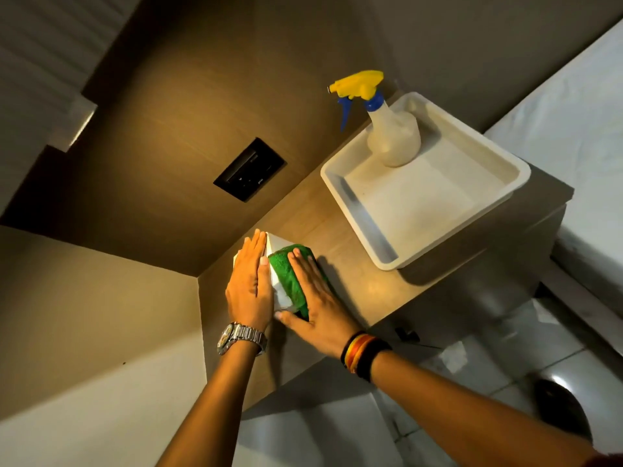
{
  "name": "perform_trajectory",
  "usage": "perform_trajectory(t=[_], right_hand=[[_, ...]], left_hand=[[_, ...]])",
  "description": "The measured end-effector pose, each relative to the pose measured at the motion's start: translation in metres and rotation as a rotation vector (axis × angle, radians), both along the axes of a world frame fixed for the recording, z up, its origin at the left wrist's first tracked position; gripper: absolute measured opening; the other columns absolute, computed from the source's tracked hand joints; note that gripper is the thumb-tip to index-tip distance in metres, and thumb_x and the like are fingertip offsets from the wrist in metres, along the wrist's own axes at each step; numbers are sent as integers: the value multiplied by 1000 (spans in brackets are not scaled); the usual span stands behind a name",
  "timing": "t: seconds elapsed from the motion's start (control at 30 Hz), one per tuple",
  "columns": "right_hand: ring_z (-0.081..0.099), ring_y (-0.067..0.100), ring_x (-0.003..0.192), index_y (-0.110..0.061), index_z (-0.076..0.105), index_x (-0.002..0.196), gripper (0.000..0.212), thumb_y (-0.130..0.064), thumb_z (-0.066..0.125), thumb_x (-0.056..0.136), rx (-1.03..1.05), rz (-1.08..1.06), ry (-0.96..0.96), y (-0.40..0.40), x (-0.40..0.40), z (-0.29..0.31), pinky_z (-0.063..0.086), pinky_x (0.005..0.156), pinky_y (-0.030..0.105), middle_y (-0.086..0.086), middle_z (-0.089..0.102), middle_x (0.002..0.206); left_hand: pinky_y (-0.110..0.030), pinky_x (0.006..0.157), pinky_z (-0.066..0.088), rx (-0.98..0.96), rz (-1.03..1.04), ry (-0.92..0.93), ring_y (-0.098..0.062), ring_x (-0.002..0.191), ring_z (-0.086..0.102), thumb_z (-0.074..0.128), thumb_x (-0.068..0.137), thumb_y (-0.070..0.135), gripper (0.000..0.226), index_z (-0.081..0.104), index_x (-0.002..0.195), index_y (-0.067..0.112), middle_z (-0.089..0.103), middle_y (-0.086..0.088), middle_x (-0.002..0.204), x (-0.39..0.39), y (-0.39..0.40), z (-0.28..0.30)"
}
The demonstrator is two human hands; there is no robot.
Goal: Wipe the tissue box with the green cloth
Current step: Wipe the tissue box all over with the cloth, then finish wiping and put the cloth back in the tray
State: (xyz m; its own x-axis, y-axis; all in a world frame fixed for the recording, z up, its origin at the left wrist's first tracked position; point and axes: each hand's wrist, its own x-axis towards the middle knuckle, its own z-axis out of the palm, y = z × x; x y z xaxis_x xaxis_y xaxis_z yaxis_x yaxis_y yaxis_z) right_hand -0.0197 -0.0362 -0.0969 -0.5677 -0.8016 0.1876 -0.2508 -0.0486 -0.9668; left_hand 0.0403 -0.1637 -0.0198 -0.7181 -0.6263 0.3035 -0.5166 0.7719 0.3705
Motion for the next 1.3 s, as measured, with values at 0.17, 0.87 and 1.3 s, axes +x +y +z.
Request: perform_trajectory(t=[0.17,0.87,1.3], right_hand=[[1,5,153,-46,-3,155,98,-3,56,89,-37,-51,-22,2,-2,-14,29,119,44,-22,-3,165],[26,13,149,-37,24,155,84,3,52,87,65,-31,-146,-18,-48,1,27,121,36,-13,28,162],[34,11,146,-24,38,152,76,12,48,86,-32,160,-241,52,-23,11,31,120,39,-2,40,158]], left_hand=[[-40,123,30,-31,-6,1,-12,151,33,38,107,28,47,46,153,21,43,5,159,-2,2,0],[-42,120,35,-29,11,13,-9,148,32,36,106,31,49,47,152,19,43,3,158,-5,7,1],[-34,116,27,-36,29,-78,-16,152,30,33,104,34,53,41,155,24,38,4,163,-7,7,7]])
